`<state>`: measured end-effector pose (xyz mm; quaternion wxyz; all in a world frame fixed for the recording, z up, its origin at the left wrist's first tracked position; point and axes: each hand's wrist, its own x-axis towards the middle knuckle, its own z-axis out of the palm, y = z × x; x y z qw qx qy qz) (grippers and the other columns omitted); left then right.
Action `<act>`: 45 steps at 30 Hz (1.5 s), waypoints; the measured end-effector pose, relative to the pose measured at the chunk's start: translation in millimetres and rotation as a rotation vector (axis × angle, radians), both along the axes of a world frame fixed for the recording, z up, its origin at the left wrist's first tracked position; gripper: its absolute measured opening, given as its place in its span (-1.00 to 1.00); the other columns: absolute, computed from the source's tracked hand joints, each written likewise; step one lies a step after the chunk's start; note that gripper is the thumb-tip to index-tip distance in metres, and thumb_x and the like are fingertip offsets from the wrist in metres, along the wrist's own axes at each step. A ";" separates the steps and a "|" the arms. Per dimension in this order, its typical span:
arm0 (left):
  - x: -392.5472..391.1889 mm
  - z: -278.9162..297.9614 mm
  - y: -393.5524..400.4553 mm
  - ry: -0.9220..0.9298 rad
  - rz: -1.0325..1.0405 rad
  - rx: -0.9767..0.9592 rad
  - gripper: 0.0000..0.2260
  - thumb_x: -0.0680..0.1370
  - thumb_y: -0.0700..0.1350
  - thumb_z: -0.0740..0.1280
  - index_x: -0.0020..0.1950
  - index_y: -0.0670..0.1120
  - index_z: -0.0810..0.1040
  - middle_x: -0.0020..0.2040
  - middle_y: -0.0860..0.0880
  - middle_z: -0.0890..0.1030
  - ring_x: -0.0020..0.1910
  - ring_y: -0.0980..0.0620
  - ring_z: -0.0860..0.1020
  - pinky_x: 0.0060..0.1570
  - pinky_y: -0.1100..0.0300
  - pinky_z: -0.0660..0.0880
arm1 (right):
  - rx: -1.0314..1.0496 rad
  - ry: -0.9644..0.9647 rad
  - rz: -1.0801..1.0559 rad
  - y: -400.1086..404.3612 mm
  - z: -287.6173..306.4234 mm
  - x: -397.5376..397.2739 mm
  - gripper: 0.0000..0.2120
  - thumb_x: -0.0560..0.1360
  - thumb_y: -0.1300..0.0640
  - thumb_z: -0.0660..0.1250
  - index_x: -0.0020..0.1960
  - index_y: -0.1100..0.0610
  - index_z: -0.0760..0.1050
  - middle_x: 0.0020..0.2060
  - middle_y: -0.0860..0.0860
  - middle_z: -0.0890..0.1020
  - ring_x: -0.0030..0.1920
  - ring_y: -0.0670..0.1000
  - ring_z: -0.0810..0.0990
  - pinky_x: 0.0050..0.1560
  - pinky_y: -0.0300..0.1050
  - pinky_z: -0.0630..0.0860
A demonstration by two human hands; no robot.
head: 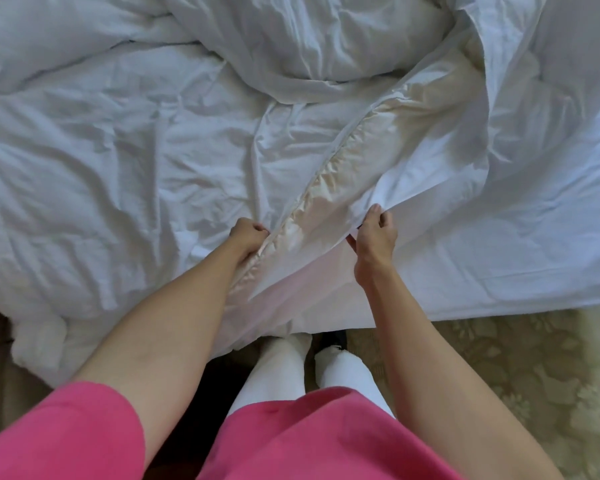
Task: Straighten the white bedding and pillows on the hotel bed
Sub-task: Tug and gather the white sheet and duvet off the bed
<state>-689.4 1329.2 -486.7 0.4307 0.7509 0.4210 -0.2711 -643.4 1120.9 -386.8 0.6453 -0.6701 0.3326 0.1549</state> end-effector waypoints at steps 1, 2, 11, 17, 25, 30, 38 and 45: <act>-3.4 3.2 1.7 0.005 -0.064 0.045 -0.85 0.52 -0.16 0.34 -0.03 -0.16 0.68 -0.01 -0.15 0.68 0.05 -0.12 0.62 0.02 0.12 0.53 | -0.002 0.003 0.004 -0.1 2.3 -1.5 -0.72 0.67 0.00 0.09 -0.13 0.08 0.43 -0.18 0.02 0.50 -0.15 -0.02 0.51 0.08 0.02 0.60; -6.0 5.7 3.4 0.024 -0.123 0.094 -0.87 0.54 -0.13 0.33 -0.01 -0.14 0.63 0.07 -0.15 0.66 0.11 -0.14 0.59 0.09 0.09 0.51 | 0.000 0.005 0.010 -0.4 3.0 -2.6 -0.72 0.67 0.00 0.09 -0.13 0.08 0.43 -0.17 0.02 0.51 -0.14 -0.02 0.52 0.08 0.02 0.61; -12.5 5.3 -5.6 0.027 -0.015 0.330 -0.81 0.59 -0.10 0.25 0.14 -0.07 0.59 0.19 -0.10 0.60 0.21 -0.18 0.50 0.22 0.01 0.29 | 0.004 0.090 0.129 -10.7 -4.5 -3.6 -0.76 0.65 0.04 0.10 -0.13 0.07 0.42 -0.10 0.06 0.55 -0.08 0.01 0.55 0.18 0.16 0.58; -26.8 55.9 -11.9 -0.419 0.310 0.282 -0.90 0.56 -0.25 0.27 -0.11 -0.17 0.57 -0.15 -0.06 0.60 -0.13 -0.01 0.51 -0.15 0.19 0.41 | 0.048 0.118 0.111 -12.1 -4.2 -2.7 -0.80 0.65 0.12 0.10 -0.09 0.10 0.43 -0.08 0.08 0.58 -0.08 0.04 0.59 0.03 0.03 0.62; -69.2 80.1 -86.6 -0.282 -0.068 -0.130 -0.84 0.59 -0.21 0.15 -0.11 0.00 0.44 -0.03 -0.05 0.56 -0.02 -0.10 0.52 -0.07 0.10 0.43 | 0.063 0.235 0.228 4.1 7.3 -13.3 -0.79 0.61 0.12 0.03 0.02 0.10 0.43 -0.06 0.06 0.59 -0.05 0.06 0.59 0.06 0.17 0.56; -33.7 82.5 -91.3 -0.207 -0.035 -0.297 -0.35 0.46 0.38 0.26 0.46 0.09 0.32 0.33 0.03 0.51 0.28 -0.02 0.50 0.30 -0.05 0.44 | 0.069 0.274 0.237 10.9 6.3 -6.3 -0.75 0.61 0.10 0.01 0.04 0.12 0.46 0.03 0.14 0.64 0.04 0.14 0.65 -0.05 0.05 0.57; -15.3 80.9 -124.5 -0.185 -0.194 0.161 -0.43 0.43 -0.01 0.49 0.39 -0.07 0.39 0.33 -0.08 0.48 0.32 -0.14 0.43 0.24 -0.01 0.41 | 0.012 0.222 0.480 6.2 17.2 8.6 -0.67 0.61 0.13 -0.02 0.01 0.16 0.52 -0.12 0.03 0.67 -0.15 -0.07 0.68 0.11 0.01 0.51; -22.7 108.4 -137.9 -0.132 -0.097 0.279 -0.70 0.55 -0.12 0.25 0.26 -0.14 0.45 0.18 -0.17 0.57 0.18 -0.24 0.51 0.04 0.03 0.44 | -0.386 -0.381 1.278 -28.7 32.6 17.3 -0.84 0.52 0.15 0.36 0.09 0.05 0.51 0.00 0.01 0.65 0.00 -0.03 0.56 0.00 -0.10 0.45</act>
